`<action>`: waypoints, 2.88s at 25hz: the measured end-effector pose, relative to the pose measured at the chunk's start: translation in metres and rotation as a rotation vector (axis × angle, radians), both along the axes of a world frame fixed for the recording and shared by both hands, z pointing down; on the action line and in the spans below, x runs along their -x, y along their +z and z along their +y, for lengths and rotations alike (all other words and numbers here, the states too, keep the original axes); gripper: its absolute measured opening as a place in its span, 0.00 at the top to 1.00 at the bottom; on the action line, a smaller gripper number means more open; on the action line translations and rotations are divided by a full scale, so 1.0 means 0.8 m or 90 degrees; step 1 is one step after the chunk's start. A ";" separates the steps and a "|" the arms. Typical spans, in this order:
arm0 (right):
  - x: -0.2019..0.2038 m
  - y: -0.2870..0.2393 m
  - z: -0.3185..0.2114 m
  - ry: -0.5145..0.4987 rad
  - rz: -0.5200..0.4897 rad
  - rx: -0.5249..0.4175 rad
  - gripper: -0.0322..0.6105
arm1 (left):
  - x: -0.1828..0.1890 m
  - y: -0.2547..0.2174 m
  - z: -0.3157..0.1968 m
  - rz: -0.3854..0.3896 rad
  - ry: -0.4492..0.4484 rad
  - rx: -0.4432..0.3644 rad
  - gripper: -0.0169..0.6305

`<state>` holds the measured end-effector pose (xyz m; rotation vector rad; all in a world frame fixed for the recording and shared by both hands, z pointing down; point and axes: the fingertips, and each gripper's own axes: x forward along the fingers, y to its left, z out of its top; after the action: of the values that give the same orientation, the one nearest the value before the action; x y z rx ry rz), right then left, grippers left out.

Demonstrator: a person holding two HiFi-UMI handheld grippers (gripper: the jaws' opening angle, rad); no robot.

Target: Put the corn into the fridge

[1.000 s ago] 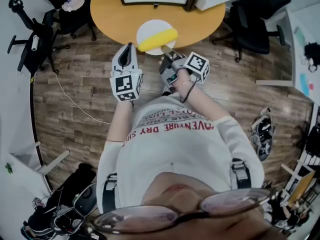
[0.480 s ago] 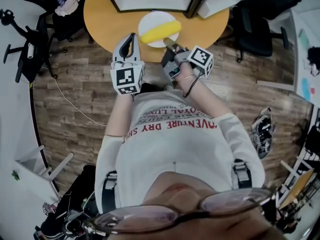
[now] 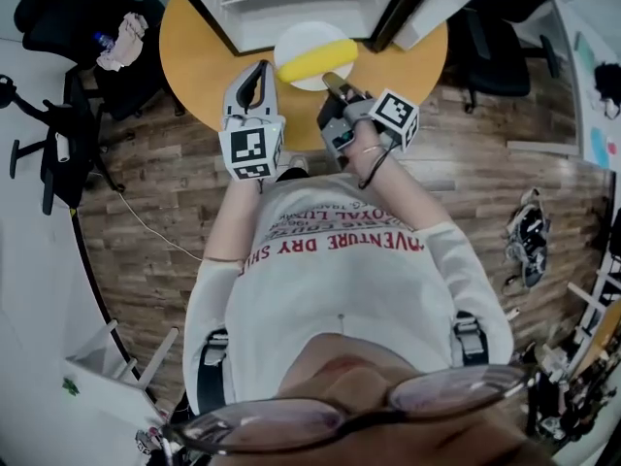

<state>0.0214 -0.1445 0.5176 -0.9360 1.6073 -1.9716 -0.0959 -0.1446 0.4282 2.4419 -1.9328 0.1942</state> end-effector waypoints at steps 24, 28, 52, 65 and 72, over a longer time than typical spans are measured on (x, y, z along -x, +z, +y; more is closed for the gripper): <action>0.060 -0.041 -0.149 0.128 0.010 -0.036 0.90 | 0.069 0.006 -0.104 0.019 0.058 0.007 0.93; 0.066 -0.040 -0.172 0.141 0.012 -0.031 0.90 | 0.075 0.012 -0.111 0.021 0.059 0.012 0.94; 0.080 -0.011 -0.252 0.191 0.010 0.006 0.89 | 0.091 0.039 -0.153 0.019 0.060 0.039 0.94; 0.081 -0.017 -0.254 0.191 0.013 -0.018 0.84 | 0.091 0.054 -0.156 0.026 0.060 0.058 0.93; 0.082 -0.019 -0.252 0.183 0.012 -0.037 0.69 | 0.084 0.056 -0.154 0.024 0.072 0.058 0.94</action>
<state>-0.0443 -0.3459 0.5027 -1.0981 1.4400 -1.7162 -0.1629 -0.2676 0.4726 2.4789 -1.7321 0.2318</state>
